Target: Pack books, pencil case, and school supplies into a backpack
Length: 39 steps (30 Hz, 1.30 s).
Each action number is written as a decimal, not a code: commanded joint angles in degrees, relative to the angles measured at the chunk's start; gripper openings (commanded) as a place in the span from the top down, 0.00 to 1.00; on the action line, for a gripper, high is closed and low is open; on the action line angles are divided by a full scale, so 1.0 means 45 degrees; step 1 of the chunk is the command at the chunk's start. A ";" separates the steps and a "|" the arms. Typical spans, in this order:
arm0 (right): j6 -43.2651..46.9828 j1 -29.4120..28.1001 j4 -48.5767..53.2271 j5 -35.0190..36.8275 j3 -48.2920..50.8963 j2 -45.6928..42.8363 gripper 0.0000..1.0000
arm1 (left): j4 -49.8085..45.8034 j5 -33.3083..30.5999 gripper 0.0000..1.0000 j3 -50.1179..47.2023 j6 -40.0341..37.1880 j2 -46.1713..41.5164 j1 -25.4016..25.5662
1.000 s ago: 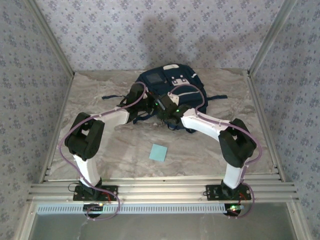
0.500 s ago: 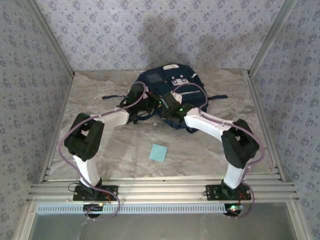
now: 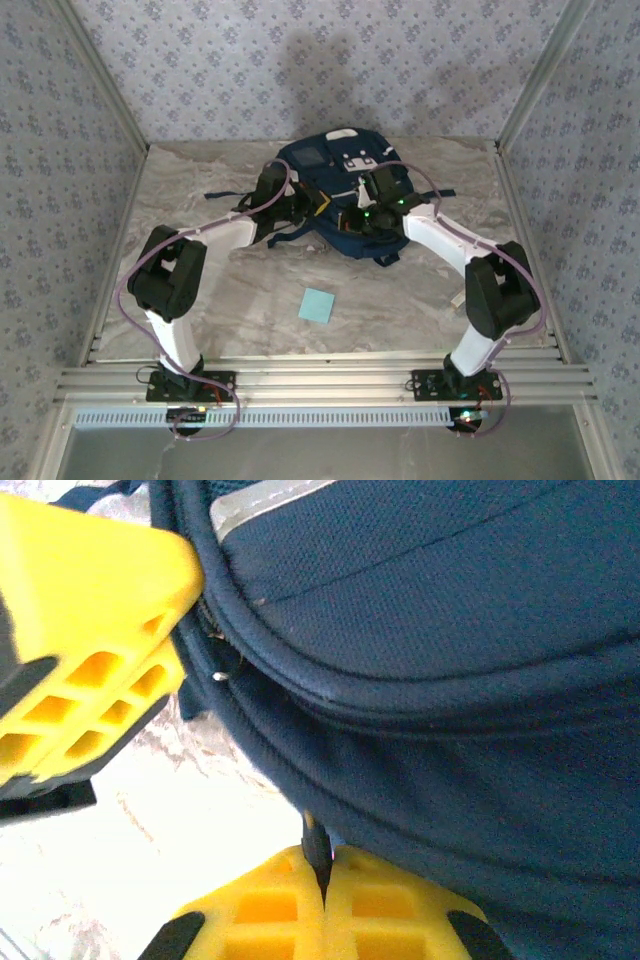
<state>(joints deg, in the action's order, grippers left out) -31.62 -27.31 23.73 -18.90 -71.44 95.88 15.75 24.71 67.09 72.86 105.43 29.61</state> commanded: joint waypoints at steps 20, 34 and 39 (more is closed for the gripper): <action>0.4819 0.3101 0.3794 0.2493 -0.1037 0.0560 1.00 | -0.2148 0.1399 1.00 0.0638 -0.2732 -0.1320 -0.1619; 0.3928 0.1990 0.2446 0.0120 -0.1626 0.1303 1.00 | -0.5199 0.1444 0.66 0.1319 -0.5073 -0.1169 -0.3671; 0.2128 0.0589 0.0608 -0.1513 -0.1411 0.1116 1.00 | -0.5416 0.1104 0.36 0.0855 -0.4510 -0.2039 -0.3537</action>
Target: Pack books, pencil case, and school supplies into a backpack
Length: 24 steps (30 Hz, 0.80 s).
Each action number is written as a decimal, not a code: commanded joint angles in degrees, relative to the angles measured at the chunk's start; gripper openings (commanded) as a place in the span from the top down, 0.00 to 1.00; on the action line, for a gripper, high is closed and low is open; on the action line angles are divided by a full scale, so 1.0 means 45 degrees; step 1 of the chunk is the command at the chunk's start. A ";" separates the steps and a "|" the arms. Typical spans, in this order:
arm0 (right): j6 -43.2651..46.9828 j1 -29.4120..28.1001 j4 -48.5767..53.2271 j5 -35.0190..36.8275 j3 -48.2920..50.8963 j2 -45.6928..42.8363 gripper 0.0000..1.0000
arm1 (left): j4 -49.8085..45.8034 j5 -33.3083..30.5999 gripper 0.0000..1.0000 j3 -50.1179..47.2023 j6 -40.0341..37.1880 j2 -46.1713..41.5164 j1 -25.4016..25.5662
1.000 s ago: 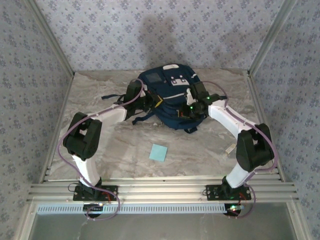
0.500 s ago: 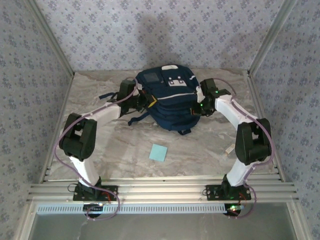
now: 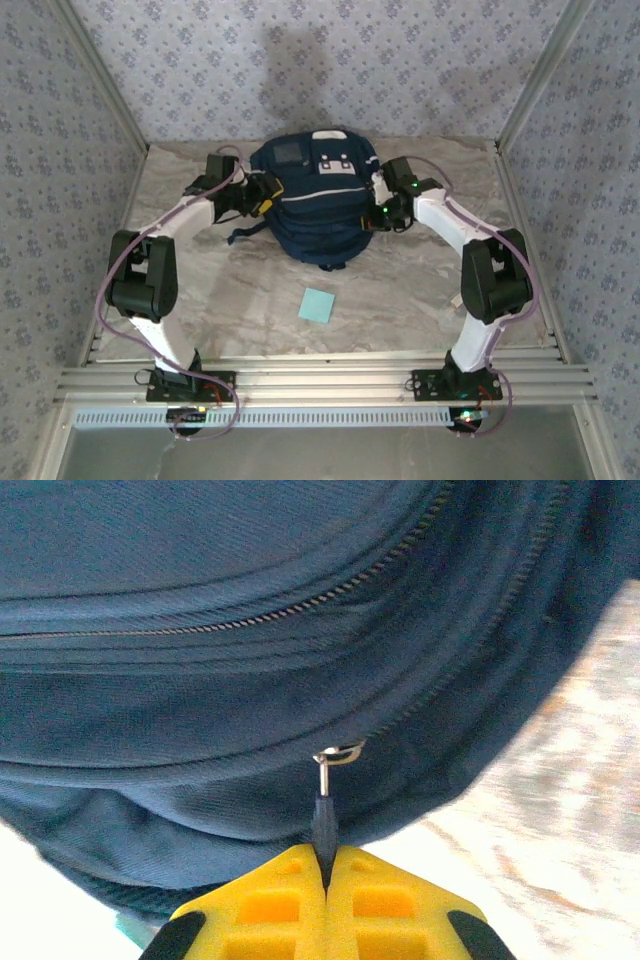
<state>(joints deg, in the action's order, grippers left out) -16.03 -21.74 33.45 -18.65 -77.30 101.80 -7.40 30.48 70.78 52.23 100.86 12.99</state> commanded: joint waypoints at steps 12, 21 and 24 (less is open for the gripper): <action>-0.3323 -0.2733 -0.3935 -0.3502 -0.1676 0.0949 1.00 | 0.2253 -0.1822 0.31 -0.3563 0.4038 -0.3422 0.1614; -0.3403 -0.3415 -0.4302 -0.3857 -0.2102 0.1338 1.00 | 0.2793 -0.2347 0.35 -0.3468 0.4282 -0.2293 0.1823; -0.3398 -0.3432 -0.4337 -0.4025 -0.1945 0.1236 1.00 | 0.3106 -0.2493 0.49 -0.3561 0.4335 -0.1743 0.1801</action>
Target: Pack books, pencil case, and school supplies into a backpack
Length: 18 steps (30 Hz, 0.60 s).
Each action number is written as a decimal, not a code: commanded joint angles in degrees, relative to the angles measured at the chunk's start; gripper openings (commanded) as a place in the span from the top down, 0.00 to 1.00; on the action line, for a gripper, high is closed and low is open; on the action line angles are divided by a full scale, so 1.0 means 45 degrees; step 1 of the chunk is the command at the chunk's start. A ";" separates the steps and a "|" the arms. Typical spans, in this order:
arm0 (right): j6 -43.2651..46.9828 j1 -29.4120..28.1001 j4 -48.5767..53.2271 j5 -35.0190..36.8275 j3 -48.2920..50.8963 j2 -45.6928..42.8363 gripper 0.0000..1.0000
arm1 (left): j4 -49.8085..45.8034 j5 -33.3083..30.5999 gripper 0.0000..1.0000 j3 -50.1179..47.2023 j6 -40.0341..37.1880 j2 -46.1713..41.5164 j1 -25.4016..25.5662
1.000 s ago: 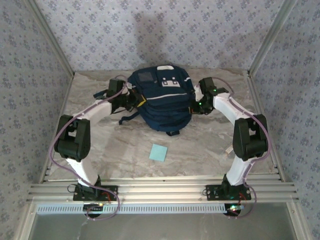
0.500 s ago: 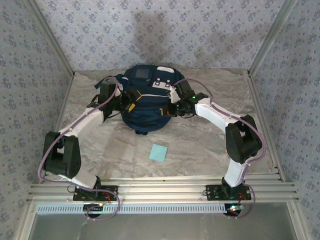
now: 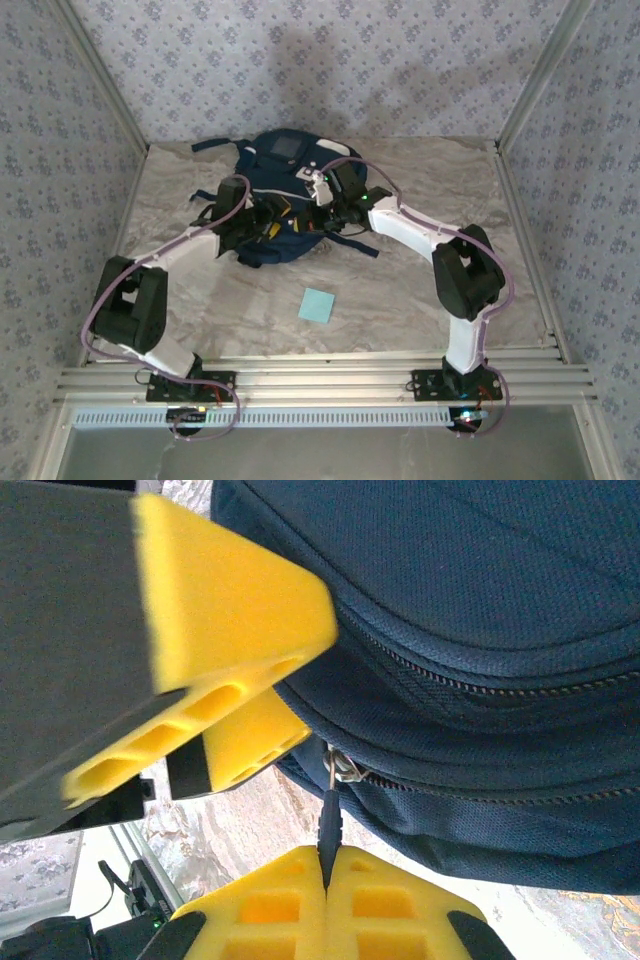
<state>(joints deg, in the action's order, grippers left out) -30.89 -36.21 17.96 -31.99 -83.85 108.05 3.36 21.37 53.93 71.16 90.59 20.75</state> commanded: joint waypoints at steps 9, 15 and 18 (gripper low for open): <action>0.0253 0.0005 -0.0726 -0.1088 0.0600 -0.0724 1.00 | 0.1548 -0.0083 1.00 0.0378 0.0196 0.1781 -0.0349; 0.1825 0.1261 0.0278 0.0187 0.1383 -0.0775 1.00 | 0.0412 -0.0489 1.00 0.0331 -0.0632 0.0558 -0.0437; 0.2356 0.2238 0.0424 0.0169 0.1365 -0.0446 1.00 | -0.0062 -0.0528 1.00 0.0174 -0.0886 -0.0005 -0.0471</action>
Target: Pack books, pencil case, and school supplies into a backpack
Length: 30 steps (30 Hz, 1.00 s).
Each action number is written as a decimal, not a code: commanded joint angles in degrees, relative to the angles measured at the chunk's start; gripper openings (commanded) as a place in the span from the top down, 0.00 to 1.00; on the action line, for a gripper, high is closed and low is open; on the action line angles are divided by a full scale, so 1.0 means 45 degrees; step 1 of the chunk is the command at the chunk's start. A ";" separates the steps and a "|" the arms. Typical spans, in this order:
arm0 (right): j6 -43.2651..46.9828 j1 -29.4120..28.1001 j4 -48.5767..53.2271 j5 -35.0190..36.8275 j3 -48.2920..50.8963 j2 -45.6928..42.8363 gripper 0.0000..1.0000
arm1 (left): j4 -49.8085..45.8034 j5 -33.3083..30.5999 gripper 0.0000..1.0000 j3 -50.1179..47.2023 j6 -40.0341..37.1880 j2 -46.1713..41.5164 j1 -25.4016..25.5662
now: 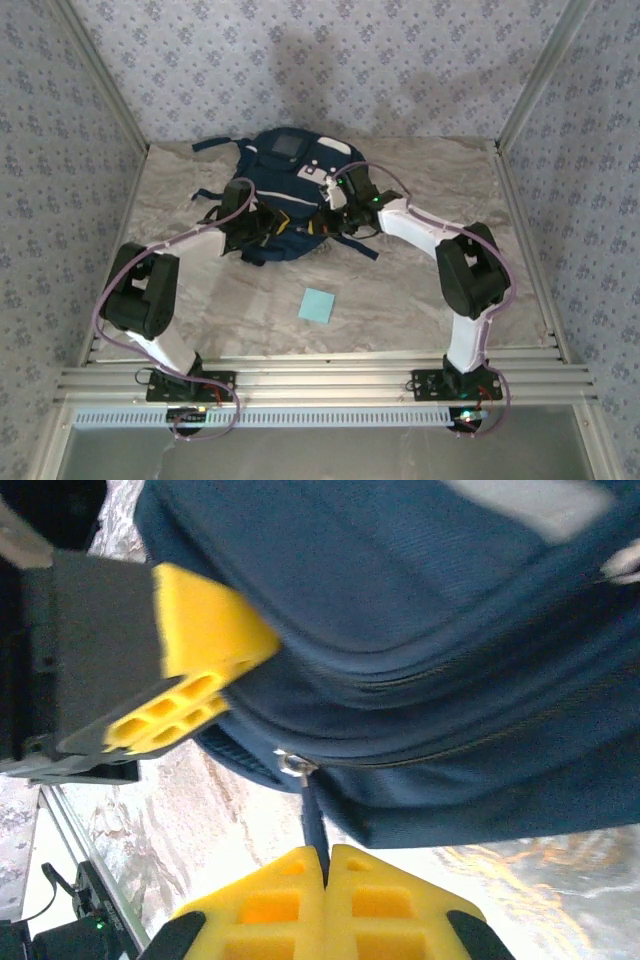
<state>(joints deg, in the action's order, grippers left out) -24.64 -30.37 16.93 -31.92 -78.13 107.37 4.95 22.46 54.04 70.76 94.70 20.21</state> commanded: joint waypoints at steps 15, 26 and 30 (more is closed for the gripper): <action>0.2911 0.2929 0.2080 0.1217 -0.2365 0.1834 1.00 | -0.1230 -0.0730 1.00 -0.0098 -0.1038 -0.1950 -0.0408; -0.2234 0.1601 0.0456 0.0748 -0.0069 0.0031 0.54 | -0.1208 -0.0975 1.00 -0.0107 -0.1079 -0.1771 -0.0399; -0.6524 0.1042 -0.3198 0.1057 0.2762 -0.0729 0.56 | -0.0259 -0.1026 1.00 -0.0703 -0.0571 -0.1640 -0.0301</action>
<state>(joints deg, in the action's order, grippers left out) -36.01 -24.43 13.19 -27.42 -72.05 106.21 -0.54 19.44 52.25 67.35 88.53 18.72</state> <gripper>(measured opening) 0.446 0.064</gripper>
